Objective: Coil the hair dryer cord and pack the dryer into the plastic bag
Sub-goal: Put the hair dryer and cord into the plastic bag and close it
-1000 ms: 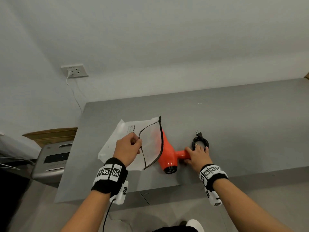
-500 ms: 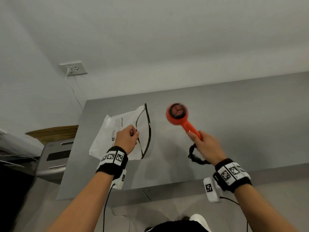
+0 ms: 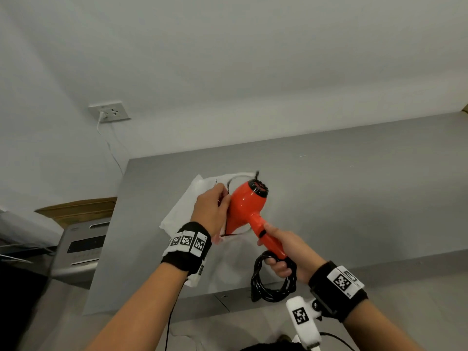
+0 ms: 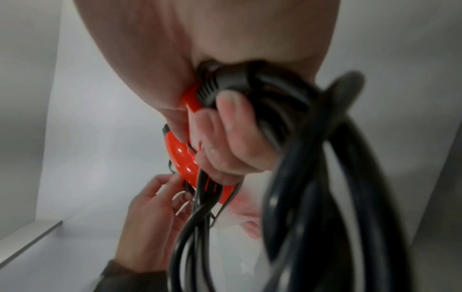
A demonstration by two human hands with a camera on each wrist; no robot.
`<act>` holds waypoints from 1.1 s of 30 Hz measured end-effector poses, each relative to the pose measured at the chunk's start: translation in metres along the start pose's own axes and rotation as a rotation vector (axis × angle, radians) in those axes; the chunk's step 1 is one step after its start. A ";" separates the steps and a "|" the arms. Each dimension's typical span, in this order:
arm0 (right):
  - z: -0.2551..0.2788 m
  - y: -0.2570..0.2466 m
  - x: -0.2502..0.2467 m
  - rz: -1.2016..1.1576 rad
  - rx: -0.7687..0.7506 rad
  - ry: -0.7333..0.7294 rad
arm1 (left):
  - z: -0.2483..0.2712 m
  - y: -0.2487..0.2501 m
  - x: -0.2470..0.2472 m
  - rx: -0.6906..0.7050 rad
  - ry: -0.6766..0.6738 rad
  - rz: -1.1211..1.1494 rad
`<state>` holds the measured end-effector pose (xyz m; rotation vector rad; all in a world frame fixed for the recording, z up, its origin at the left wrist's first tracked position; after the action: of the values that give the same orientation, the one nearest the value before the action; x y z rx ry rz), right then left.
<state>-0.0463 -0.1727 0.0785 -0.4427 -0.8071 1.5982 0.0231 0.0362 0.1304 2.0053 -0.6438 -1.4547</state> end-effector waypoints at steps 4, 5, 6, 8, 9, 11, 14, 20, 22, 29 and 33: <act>-0.013 -0.001 0.010 0.062 0.058 -0.009 | 0.024 0.038 0.011 0.243 -0.254 0.022; -0.015 -0.003 0.013 0.061 0.056 -0.014 | 0.032 0.048 0.014 0.320 -0.320 0.036; -0.018 -0.006 0.016 0.045 0.050 -0.022 | 0.041 0.054 0.017 0.384 -0.371 0.042; -0.022 -0.015 0.019 -0.014 0.017 -0.024 | 0.055 0.059 0.020 0.438 -0.417 0.033; -0.024 -0.021 0.019 -0.055 0.000 -0.009 | 0.060 0.058 0.019 0.438 -0.410 0.029; -0.028 -0.030 0.017 -0.137 -0.010 0.032 | 0.068 0.054 0.014 0.430 -0.392 0.027; -0.030 -0.036 0.012 -0.157 0.029 0.045 | 0.068 0.039 0.006 0.431 -0.310 -0.078; -0.036 -0.034 0.011 -0.273 0.061 -0.032 | 0.071 0.001 0.000 0.306 -0.304 -0.201; -0.039 -0.034 0.013 -0.300 -0.007 -0.001 | 0.085 0.017 -0.002 0.364 -0.286 -0.133; -0.039 -0.042 0.006 -0.397 -0.117 0.126 | 0.089 0.037 -0.011 0.397 -0.234 -0.081; -0.039 -0.043 0.001 -0.419 -0.221 0.297 | 0.102 0.054 -0.012 0.483 -0.202 -0.086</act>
<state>0.0103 -0.1610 0.0824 -0.6088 -0.7892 1.0318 -0.0802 -0.0111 0.1512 2.2795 -1.0940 -1.6887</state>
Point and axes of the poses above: each hand's wrist, its own z-axis away from the middle knuckle, its own x-axis out of the palm, y = z × x, the point moved 5 cm from there along -z, towards the middle knuckle, and after that the axes turned 9 degrees about y, right-handed, at the moved point
